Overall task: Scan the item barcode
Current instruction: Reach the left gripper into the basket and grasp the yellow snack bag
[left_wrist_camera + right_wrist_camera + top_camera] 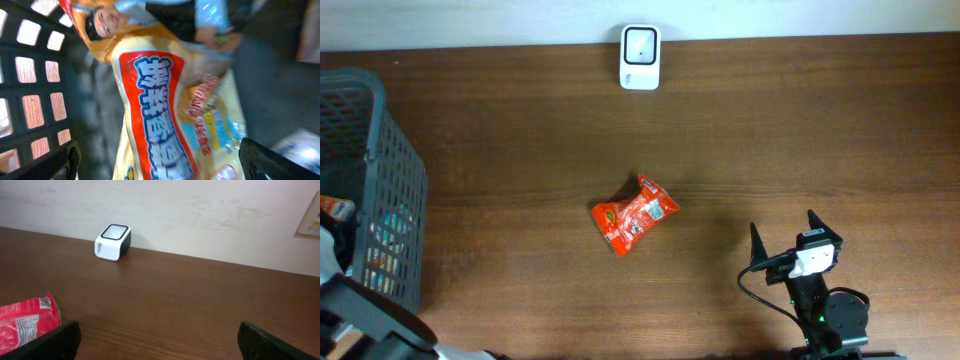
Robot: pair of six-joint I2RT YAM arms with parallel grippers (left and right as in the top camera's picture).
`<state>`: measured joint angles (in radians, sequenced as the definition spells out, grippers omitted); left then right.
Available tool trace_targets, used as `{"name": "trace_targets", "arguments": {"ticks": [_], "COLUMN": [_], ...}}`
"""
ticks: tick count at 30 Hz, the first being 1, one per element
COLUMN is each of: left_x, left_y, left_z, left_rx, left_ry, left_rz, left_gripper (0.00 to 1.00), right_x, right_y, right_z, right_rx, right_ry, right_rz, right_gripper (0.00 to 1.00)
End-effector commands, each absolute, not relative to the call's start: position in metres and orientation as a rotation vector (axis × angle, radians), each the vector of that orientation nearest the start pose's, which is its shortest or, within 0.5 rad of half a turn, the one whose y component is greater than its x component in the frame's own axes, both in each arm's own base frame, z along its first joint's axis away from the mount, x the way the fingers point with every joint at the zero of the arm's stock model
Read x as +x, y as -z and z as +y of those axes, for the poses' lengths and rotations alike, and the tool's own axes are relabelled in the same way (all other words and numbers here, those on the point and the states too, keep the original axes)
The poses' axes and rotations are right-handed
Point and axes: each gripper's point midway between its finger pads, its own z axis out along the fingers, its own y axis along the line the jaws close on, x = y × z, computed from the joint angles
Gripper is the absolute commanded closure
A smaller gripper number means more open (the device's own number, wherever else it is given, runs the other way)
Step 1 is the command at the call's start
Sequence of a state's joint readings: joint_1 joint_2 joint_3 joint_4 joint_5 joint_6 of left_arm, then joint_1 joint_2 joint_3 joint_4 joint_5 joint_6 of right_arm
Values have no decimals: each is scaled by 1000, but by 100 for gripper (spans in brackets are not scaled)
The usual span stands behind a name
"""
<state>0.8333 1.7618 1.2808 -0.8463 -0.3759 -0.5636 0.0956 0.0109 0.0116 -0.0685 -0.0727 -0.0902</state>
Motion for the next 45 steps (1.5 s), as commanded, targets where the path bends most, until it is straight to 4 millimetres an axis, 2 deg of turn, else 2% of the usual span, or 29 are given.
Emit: {"name": "trace_targets", "arguments": {"ticks": [1,5,10,11,13,15,16,19,21,24,27,30,32,35,36,39,40,45], "left_x": [188,177,175,175,175,176,177,177,180,181,186,200,216,243,257,288,300,319], "left_y": [-65,-43,-19,-15,-10,-9,-9,-9,-8,-11,-21,-43,-71,-126,-149,-199,-232,-321], "left_z": [324,327,328,328,328,329,329,329,327,327,329,333,338,342,340,327,317,277], "left_rx": [-1953,-2009,-2038,-2040,-2044,-2042,-2041,-2041,-2041,-2042,-2040,-2021,-1989,-1894,-1800,-1567,-1464,-1213], "left_ry": [-658,-660,-659,-658,-657,-655,-652,-644,-616,-604,-581,-502,-424,-293,-216,-38,39,140], "left_rz": [2222,2251,2289,2296,2305,2299,2297,2297,2299,2301,2299,2268,2225,2143,2140,2127,2085,1969], "left_gripper": [1,1,0,4,16,41,48,82,100,100,100,100,100,100,100,100,100,100], "right_x": [243,243,243,243,243,243,243,243,243,243,243,243,243,243,243,243,243,243], "right_y": [-158,-158,-158,-158,-158,-158,-158,-158,-158,-158,-158,-158,-158,-158,-158,-158,-158,-158], "right_z": [38,38,38,38,38,38,38,38,38,38,38,38,38,38,38,38,38,38], "right_rx": [-219,-219,-219,-218,-219,-219,-219,-218,-218,-218,-218,-219,-218,-218,-219,-218,-219,-218], "right_ry": [-63,-63,-63,-63,-63,-63,-63,-63,-63,-63,-63,-64,-63,-63,-63,-63,-63,-63], "right_rz": [1626,1626,1626,1626,1626,1626,1626,1626,1626,1626,1626,1626,1626,1626,1626,1626,1626,1626], "right_gripper": [1,1,1,1,1,1,1,1,1,1,1,1,1,1,1,1,1,1]}}
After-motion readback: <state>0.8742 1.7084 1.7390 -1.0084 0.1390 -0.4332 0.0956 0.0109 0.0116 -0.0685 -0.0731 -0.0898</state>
